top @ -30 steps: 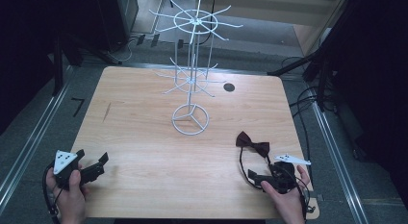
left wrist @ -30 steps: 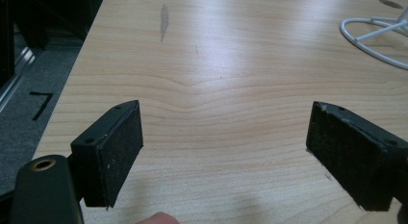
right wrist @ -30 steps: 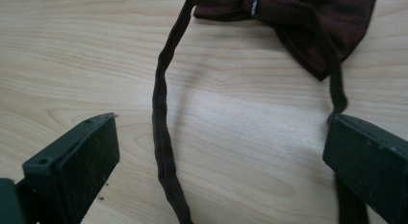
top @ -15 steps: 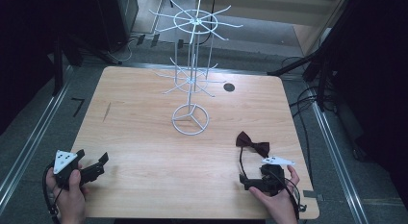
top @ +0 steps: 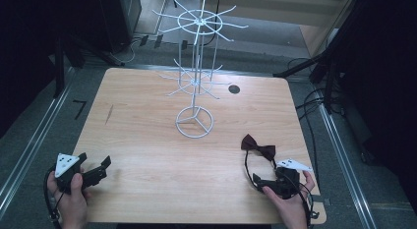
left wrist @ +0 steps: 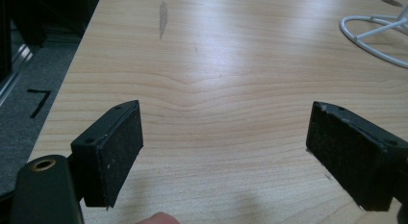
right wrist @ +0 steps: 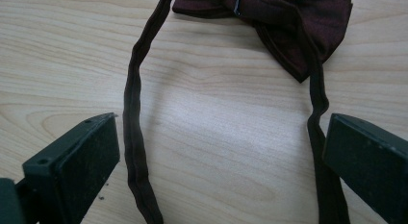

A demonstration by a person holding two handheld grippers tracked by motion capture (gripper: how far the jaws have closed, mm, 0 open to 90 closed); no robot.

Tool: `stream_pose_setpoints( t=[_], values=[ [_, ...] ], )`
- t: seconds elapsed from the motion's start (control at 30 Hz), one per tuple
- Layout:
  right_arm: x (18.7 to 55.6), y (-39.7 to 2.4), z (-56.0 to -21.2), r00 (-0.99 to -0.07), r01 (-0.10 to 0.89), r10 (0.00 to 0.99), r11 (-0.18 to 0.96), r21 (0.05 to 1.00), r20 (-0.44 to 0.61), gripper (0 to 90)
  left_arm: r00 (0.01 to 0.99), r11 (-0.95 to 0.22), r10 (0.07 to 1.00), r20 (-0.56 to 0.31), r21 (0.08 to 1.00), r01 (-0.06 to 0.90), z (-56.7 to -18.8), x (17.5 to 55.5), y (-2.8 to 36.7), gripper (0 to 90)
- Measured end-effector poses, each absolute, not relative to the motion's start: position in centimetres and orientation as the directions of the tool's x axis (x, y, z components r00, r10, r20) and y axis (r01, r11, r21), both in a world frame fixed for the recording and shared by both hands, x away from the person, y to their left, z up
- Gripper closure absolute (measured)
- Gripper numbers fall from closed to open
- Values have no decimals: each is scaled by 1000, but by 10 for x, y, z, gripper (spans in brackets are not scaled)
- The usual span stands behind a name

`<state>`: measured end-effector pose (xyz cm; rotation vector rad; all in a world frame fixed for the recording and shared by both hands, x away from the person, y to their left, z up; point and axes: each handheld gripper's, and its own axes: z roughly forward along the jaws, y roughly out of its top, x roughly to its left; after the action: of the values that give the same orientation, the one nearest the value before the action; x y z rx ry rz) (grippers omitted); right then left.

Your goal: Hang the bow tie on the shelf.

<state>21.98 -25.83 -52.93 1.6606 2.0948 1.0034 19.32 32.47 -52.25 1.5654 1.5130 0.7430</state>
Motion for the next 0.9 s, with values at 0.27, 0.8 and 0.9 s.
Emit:
stream_pose_setpoints(
  t=[0.27, 0.8, 0.9],
  values=[
    [222, -257, -535, -312, 759, 921, 94, 645, 232, 0, 105, 56, 987, -126, 861, 505, -523, 193, 325, 134],
    [220, -249, -533, -351, 736, 918, 150, 660, 184, 0, 105, 57, 986, -127, 860, 507, -523, 194, 325, 134],
    [219, -250, -533, -329, 723, 935, 158, 672, 133, 0, 104, 60, 986, -129, 861, 505, -523, 194, 325, 134]
  ],
)
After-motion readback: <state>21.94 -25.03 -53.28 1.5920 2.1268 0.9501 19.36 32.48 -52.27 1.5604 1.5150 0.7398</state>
